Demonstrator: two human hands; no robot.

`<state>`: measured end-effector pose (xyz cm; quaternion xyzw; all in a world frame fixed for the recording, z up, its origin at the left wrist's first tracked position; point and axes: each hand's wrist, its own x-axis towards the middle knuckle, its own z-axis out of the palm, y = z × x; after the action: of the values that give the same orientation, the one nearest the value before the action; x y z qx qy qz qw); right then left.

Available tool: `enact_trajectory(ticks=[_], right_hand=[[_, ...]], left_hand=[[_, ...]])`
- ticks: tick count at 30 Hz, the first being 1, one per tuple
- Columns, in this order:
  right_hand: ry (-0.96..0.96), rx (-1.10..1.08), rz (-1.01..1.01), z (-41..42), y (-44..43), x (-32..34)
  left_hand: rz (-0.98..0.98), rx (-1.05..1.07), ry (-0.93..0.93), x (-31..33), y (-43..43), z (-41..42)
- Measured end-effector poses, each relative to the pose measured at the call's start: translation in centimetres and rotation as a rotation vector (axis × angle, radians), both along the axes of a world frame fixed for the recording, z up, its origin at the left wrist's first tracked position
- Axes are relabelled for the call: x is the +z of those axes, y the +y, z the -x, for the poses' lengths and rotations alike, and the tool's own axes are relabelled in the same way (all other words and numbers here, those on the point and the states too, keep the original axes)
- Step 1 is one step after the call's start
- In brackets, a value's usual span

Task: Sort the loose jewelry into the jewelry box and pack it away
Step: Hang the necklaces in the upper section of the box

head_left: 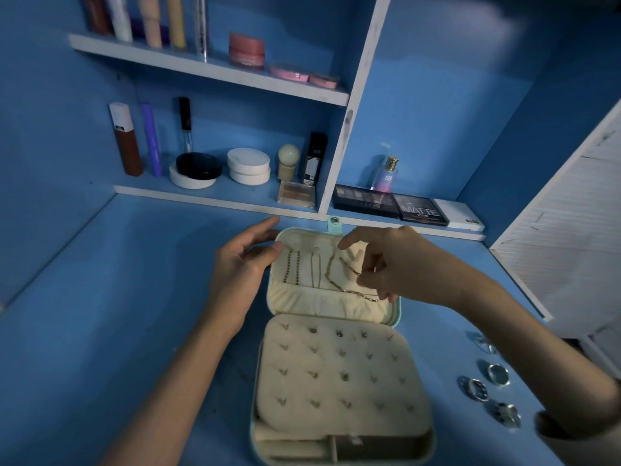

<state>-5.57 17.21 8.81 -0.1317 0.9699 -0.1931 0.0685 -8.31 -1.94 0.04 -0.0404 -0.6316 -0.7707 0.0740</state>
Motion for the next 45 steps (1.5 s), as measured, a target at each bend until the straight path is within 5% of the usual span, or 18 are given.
enact_trajectory(ticks=[3,9,14,23,33,45], right_hand=[[0.049,0.017,0.027,-0.1,0.3,-0.1],[0.132,0.022,0.393,0.0,0.1,-1.2],[0.353,-0.011,0.139,-1.1,0.9,-3.0],[0.196,-0.048,-0.055,-2.6,1.4,-5.1],[0.114,-0.076,0.096,-2.7,2.2,-4.5],[0.278,-0.049,0.151,-2.0,2.1,-5.1]], left_hand=[[0.005,0.0,-0.002,0.0,0.0,0.0],[0.007,0.001,0.003,0.0,0.1,0.0],[0.0,-0.003,-0.002,0.0,0.0,0.0],[-0.007,-0.022,-0.008,0.0,0.0,0.0],[-0.007,-0.019,-0.009,0.1,0.0,-0.1],[-0.003,-0.025,-0.007,0.2,0.0,-0.2]])
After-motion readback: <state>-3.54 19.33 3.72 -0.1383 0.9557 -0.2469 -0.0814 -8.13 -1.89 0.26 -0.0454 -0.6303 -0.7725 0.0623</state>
